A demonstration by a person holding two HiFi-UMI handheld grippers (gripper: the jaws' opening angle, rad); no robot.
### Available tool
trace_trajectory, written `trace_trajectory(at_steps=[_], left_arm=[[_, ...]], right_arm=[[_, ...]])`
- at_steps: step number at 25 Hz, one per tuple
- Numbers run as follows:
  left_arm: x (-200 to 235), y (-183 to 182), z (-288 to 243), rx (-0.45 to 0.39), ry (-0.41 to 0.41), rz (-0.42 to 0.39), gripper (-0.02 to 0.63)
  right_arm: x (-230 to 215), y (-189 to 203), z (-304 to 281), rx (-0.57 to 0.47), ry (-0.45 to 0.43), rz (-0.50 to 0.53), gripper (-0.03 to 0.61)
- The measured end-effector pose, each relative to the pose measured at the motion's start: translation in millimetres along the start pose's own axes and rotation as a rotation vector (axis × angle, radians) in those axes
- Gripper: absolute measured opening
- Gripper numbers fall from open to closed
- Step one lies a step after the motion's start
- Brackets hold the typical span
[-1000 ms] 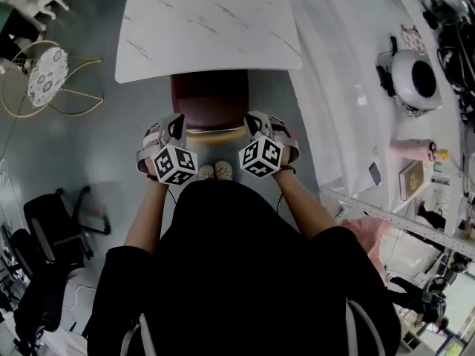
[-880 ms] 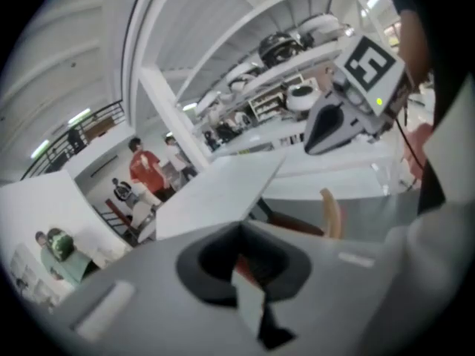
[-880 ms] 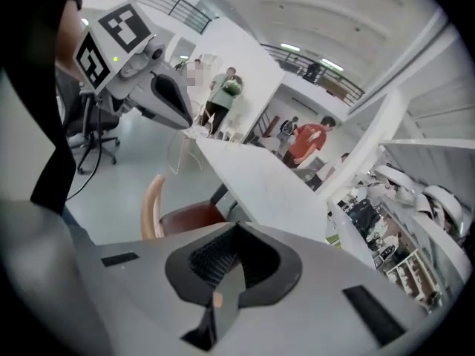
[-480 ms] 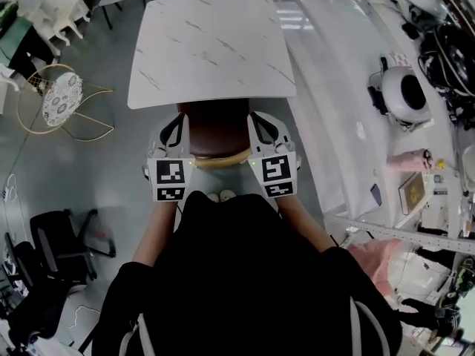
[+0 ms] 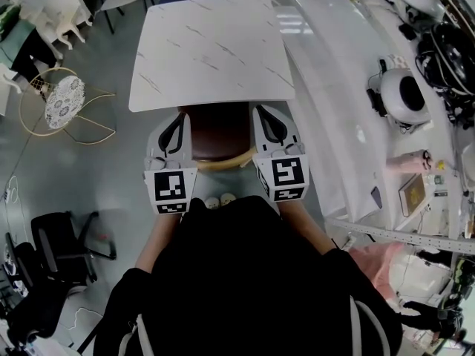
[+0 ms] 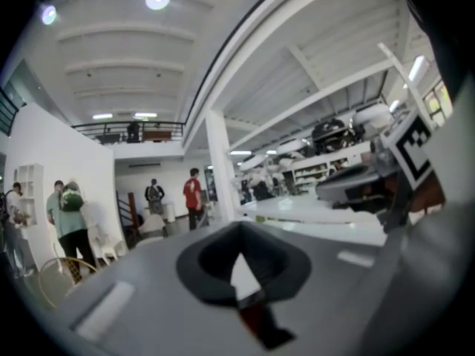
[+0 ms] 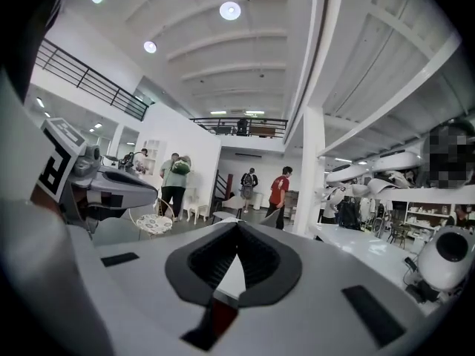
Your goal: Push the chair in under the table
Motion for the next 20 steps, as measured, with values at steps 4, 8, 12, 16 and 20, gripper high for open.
trace_trajectory(at_steps=[4, 8, 12, 16, 20], left_arm=[[1.7, -2.5, 3.0, -0.004, -0.005, 0.004, 0.008], [4.0, -2.6, 5.2, -0.005, -0.014, 0.004, 0.008], [4.7, -2.2, 7.0, -0.005, -0.012, 0.007, 0.008], [3.5, -1.8, 7.4, -0.007, -0.007, 0.008, 0.008], [2.3, -0.4, 7.9, -0.008, -0.006, 0.008, 0.008]], right_arm=[[4.8, 2.0, 0.4, -0.001, -0.017, -0.014, 0.020], [6.9, 0.7, 2.4, -0.013, -0.023, -0.021, 0.020], [7.9, -1.7, 4.0, -0.020, -0.023, -0.021, 0.020], [9.0, -2.4, 5.1, -0.022, -0.023, -0.017, 0.020], [10.8, -1.2, 5.5, -0.023, -0.029, -0.013, 0.020]])
Point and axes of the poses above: the fingertips, and each gripper's own axes: z backward along the fingers, x to its left, y out of its underside, the point moved 1 cm from there along z, backward along the fingers, and after that the axes turned 14 degrees about x, right-handed, at the moved point
